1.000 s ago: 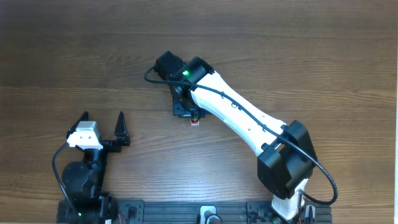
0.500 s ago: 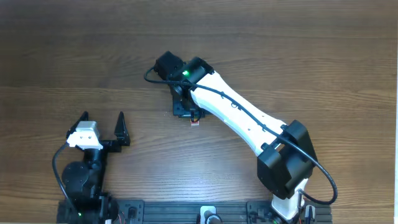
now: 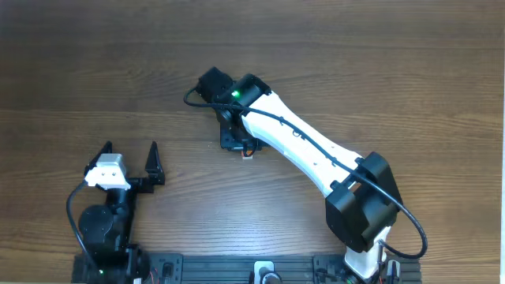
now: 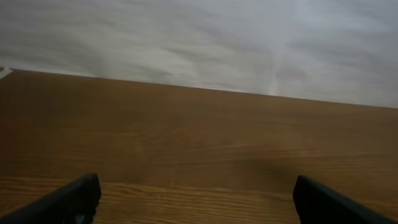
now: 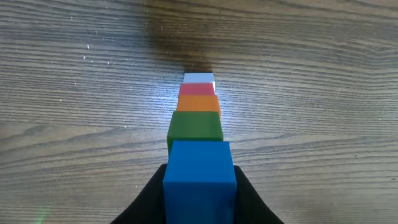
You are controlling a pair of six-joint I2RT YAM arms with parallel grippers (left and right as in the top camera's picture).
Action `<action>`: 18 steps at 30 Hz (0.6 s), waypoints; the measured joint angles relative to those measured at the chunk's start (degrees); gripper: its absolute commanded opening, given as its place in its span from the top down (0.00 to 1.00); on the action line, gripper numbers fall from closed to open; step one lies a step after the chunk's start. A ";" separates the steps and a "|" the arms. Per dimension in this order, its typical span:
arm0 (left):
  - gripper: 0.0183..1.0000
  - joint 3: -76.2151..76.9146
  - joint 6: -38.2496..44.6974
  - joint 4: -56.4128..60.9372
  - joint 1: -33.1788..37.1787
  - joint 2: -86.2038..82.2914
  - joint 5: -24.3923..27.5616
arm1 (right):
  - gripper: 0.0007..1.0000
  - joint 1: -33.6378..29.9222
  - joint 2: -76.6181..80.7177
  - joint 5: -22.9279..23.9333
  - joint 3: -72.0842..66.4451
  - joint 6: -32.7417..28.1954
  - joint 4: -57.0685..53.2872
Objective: Stack Cubes
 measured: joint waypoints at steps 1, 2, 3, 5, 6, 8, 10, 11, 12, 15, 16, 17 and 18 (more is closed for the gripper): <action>0.00 0.00 0.00 0.00 0.00 0.00 0.00 | 0.99 0.00 0.00 0.00 0.00 -0.02 0.00; 0.00 0.00 0.00 0.00 0.00 0.00 0.00 | 0.99 0.00 0.00 0.00 0.00 -0.04 0.04; 0.00 0.00 0.00 0.00 0.00 0.00 0.00 | 0.98 0.00 0.00 0.00 0.00 -0.02 0.28; 0.00 0.00 0.00 0.00 0.00 0.00 0.00 | 0.98 0.00 0.00 0.00 0.00 -0.02 0.81; 0.00 0.00 0.00 0.00 0.00 0.00 0.00 | 0.99 0.00 0.00 0.00 0.00 -0.02 0.87; 0.00 0.00 0.00 0.00 0.00 0.00 0.00 | 0.98 0.00 0.00 0.00 0.00 -0.04 0.87; 0.00 0.00 0.00 0.00 0.00 0.00 0.00 | 0.98 0.00 0.00 0.00 0.00 -0.02 0.87; 0.00 0.00 0.00 0.00 0.00 0.00 0.00 | 0.98 0.00 0.04 0.00 0.00 -0.02 0.87; 0.00 0.00 0.00 0.00 0.00 0.00 0.00 | 0.99 -0.02 0.13 0.00 0.00 -0.02 0.92; 0.00 0.00 0.00 0.00 0.00 0.00 0.00 | 0.97 -0.02 0.20 0.00 0.00 -0.02 1.09; 0.00 0.00 0.00 0.00 0.00 0.00 0.00 | 0.95 -0.02 0.20 0.00 0.00 -0.04 1.09; 0.00 0.00 0.00 0.00 0.00 0.00 0.00 | 0.92 -0.02 0.20 0.00 0.00 -0.04 1.09; 0.00 0.00 0.00 0.00 0.00 0.00 0.00 | 0.83 -0.02 0.20 0.02 0.00 -0.02 1.09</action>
